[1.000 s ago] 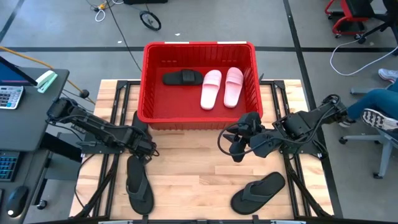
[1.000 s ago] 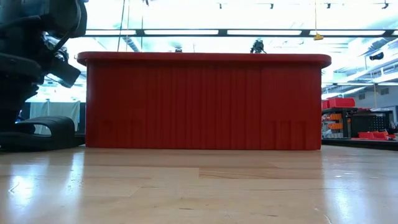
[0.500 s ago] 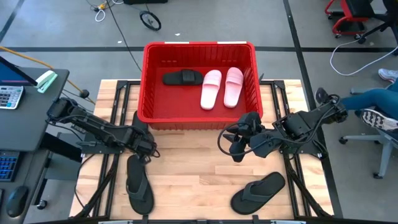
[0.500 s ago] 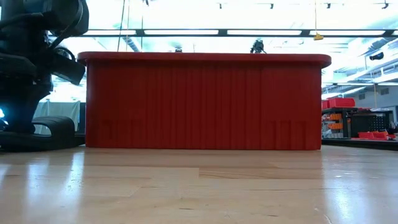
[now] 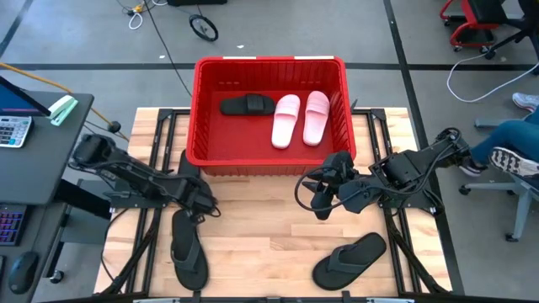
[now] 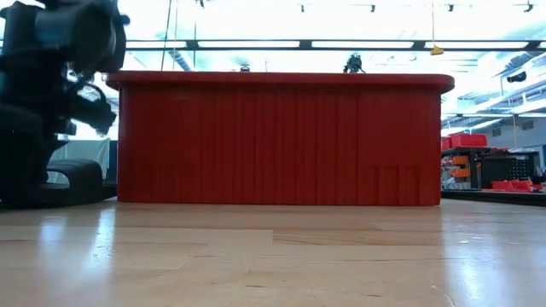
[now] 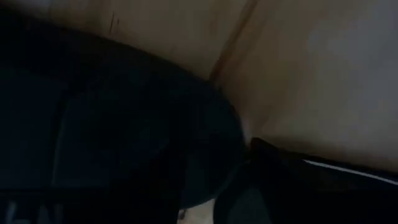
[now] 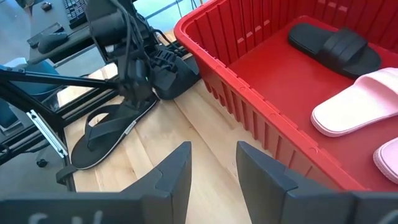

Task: Pick and place slides into bin
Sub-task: Put the black slipper into the red bin

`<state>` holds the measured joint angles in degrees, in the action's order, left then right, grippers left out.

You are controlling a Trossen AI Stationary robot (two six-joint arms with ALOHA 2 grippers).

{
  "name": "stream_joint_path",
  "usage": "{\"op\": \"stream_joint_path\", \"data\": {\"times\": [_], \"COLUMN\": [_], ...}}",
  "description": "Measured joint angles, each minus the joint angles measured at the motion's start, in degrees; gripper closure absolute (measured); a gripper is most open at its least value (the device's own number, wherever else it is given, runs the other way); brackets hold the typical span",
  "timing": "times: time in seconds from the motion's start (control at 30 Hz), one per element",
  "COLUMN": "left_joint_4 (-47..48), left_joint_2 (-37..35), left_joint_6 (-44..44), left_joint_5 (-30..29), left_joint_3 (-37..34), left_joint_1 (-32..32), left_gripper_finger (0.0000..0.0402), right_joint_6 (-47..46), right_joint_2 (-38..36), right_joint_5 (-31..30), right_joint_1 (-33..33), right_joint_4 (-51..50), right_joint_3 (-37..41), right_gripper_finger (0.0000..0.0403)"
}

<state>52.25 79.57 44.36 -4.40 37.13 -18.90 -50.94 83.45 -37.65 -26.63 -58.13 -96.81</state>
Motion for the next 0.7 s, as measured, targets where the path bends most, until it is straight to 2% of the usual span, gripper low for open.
{"op": "stream_joint_path", "data": {"times": [0.1, 0.2, 0.3, 0.43, 0.47, 0.57, 0.7], "left_joint_4": [0.3, 0.0, 0.1, 2.6, 3.5, 4.8, 9.4], "left_joint_2": [3.4, 5.4, 5.8, 6.0, 6.1, 6.1, 6.1], "left_joint_6": [3.4, 5.1, 5.6, 5.6, 5.7, 6.1, 6.5], "left_joint_5": [-1.6, -2.4, -2.5, -2.7, -3.5, -3.7, 1.3], "left_joint_3": [0.3, 0.5, 0.9, 3.6, 4.7, 9.0, 17.2], "left_joint_1": [0.1, 0.1, 0.1, 0.2, 0.2, 0.4, -0.2], "left_gripper_finger": [0.0219, 0.0241, 0.0285, 0.0370, 0.0381, 0.0382, 0.0383], "right_joint_6": [0.0, 0.1, 0.3, 1.0, 1.0, 1.1, 1.2], "right_joint_2": [0.0, 0.0, 0.0, 0.0, 0.0, 0.0, 0.0], "right_joint_5": [0.0, 0.0, 0.0, 0.0, 0.0, 0.0, 0.0], "right_joint_1": [0.0, 0.0, 0.0, 0.0, 0.0, 0.0, 0.0], "right_joint_4": [0.0, 0.0, -0.1, -0.1, -0.1, -0.1, -0.1], "right_joint_3": [0.0, 0.0, 0.0, 0.0, 0.0, 0.0, 0.0], "right_gripper_finger": [0.0271, 0.0271, 0.0271, 0.0271, 0.0271, 0.0271, 0.0271]}}
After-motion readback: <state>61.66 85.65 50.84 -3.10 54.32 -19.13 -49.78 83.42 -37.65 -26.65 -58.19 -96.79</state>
